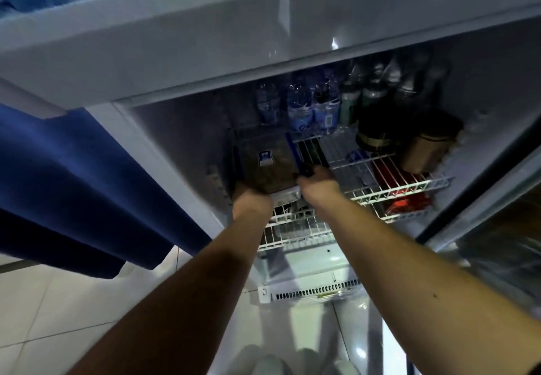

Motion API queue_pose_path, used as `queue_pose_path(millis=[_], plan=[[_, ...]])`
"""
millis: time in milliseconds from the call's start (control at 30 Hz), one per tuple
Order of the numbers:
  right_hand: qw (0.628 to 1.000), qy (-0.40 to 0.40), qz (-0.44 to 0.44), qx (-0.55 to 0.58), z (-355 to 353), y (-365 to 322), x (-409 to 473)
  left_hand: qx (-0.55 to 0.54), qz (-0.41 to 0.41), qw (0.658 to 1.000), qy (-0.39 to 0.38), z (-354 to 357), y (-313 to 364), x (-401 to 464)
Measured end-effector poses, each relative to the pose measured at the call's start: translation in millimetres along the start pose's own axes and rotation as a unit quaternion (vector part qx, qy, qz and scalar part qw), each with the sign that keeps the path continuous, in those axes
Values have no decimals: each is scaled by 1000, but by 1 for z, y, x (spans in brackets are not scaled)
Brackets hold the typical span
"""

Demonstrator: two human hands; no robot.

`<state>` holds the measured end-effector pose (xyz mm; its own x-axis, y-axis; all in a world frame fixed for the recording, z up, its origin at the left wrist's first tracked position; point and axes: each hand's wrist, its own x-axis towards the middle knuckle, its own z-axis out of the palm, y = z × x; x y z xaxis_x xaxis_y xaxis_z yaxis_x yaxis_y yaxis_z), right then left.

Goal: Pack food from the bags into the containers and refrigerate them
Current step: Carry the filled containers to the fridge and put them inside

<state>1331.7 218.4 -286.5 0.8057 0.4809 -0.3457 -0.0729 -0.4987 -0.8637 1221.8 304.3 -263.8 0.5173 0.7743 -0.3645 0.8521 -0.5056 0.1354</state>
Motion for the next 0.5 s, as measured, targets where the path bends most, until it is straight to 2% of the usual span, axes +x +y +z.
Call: queue_pose_path(millis=[167, 233, 367, 433, 500], plan=[[1000, -23, -15, 6, -6, 4, -12, 32, 27, 999, 22, 1, -1, 18], [999, -12, -29, -3, -14, 7, -22, -8, 12, 1000, 15, 0, 0, 9], [996, 11, -82, -39, -31, 8, -56, -180, -22, 983, 42, -1, -4, -34], [993, -9, -96, -65, -38, 10, -75, -227, -6, 971, 80, 6, -11, -52], [989, -36, -92, -107, -42, 14, -95, -220, 40, 971, 85, 12, -19, -72]])
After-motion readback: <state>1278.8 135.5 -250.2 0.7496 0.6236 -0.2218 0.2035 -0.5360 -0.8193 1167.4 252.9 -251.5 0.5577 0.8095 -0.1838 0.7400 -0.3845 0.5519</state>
